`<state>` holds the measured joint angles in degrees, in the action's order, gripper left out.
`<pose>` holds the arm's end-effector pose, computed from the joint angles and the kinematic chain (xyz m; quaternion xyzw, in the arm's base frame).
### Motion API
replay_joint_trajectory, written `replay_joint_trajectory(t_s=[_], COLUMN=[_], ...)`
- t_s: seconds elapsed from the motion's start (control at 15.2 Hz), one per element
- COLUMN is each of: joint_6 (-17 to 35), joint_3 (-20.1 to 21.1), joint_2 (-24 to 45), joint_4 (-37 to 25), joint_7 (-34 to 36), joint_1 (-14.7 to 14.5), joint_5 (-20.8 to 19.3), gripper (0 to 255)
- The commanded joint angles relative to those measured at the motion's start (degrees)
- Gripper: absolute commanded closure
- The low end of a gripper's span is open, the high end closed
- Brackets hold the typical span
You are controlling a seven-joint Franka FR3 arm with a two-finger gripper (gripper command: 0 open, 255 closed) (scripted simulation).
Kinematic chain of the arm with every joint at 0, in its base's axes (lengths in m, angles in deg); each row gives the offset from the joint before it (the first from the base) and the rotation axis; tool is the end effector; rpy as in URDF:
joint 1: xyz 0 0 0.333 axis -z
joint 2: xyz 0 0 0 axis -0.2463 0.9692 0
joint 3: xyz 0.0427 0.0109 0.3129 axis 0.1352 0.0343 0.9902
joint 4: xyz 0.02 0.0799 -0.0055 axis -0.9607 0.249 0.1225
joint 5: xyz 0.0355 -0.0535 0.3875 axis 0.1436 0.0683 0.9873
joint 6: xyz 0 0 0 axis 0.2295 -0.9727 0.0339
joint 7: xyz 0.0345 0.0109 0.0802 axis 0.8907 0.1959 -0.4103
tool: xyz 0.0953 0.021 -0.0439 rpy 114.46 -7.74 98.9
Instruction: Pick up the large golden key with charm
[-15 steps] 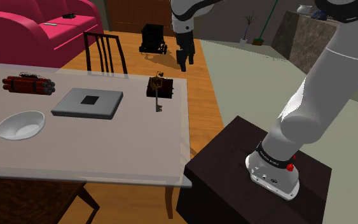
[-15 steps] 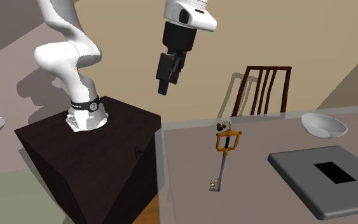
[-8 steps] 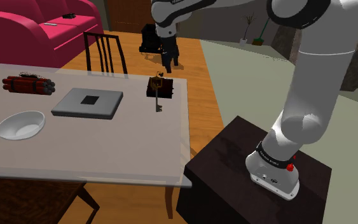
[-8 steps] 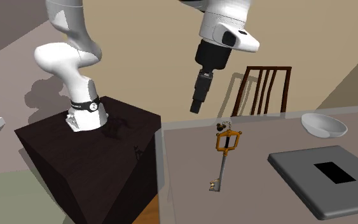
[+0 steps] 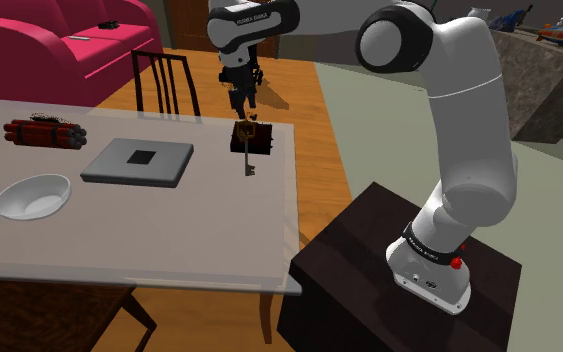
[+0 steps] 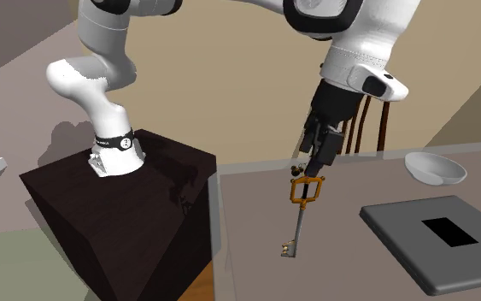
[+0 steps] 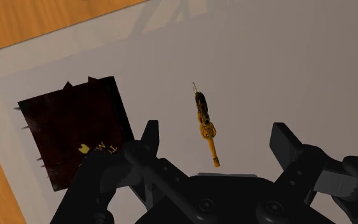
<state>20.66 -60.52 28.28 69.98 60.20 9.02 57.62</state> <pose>0.7032 0.0647 0.3730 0.9669 0.2257 -0.1161 0.0255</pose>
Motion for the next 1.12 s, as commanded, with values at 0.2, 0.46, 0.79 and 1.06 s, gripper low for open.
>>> replay_joint_trajectory(t_s=[0.2,0.46,0.79,1.06], joint_6=[2.1,4.3,4.4,4.4], joint_3=[0.0,0.0,0.0,0.0], joint_2=[2.3,3.0,2.9,2.8], joint_4=[-0.2,1.3,1.5,1.5], joint_7=[-0.1,0.1,0.1,0.1], joint_1=[0.0,0.0,0.0,0.0], joint_5=[-0.1,-0.1,-0.1,-0.1], gripper=[0,0,255,255])
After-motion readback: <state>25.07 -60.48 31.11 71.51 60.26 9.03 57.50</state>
